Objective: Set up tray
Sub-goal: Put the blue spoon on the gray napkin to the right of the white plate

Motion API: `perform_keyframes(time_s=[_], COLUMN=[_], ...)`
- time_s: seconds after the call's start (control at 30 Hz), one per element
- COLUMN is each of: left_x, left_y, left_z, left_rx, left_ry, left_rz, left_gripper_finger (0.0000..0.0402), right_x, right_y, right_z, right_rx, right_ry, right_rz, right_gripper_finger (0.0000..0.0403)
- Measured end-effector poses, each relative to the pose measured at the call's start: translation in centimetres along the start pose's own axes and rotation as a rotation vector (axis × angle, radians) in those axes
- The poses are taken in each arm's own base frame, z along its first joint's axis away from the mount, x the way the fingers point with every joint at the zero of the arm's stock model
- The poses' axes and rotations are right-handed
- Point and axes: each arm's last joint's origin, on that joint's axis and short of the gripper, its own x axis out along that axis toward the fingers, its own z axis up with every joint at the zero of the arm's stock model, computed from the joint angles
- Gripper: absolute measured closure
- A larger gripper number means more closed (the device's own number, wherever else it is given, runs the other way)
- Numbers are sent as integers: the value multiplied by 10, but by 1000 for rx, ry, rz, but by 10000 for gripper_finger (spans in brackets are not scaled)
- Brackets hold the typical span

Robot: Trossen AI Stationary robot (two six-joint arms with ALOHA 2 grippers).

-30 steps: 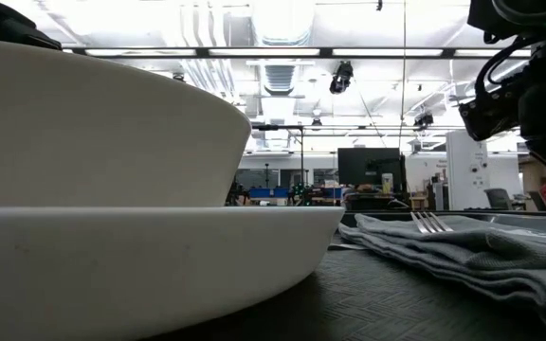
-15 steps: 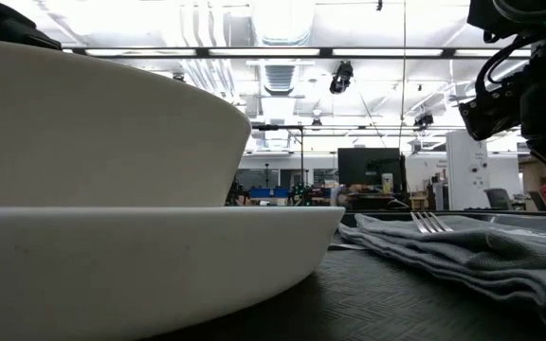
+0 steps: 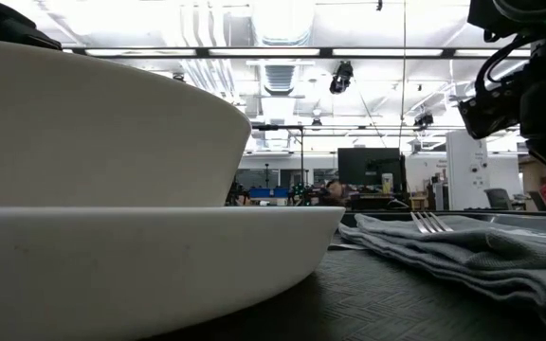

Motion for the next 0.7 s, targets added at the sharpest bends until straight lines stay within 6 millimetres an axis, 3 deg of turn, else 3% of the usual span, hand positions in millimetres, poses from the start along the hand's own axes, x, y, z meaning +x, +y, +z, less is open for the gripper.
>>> perform_keyframes(time_s=[0.7], left_x=[0], left_y=[0], left_z=[0], left_rx=[0], left_ry=[0], left_rz=[0], left_gripper_finger=[307], right_x=[13], right_y=[2], right_z=[2], right_rx=[-6], right_ry=[-20], right_rz=[-72], right_gripper_finger=[339])
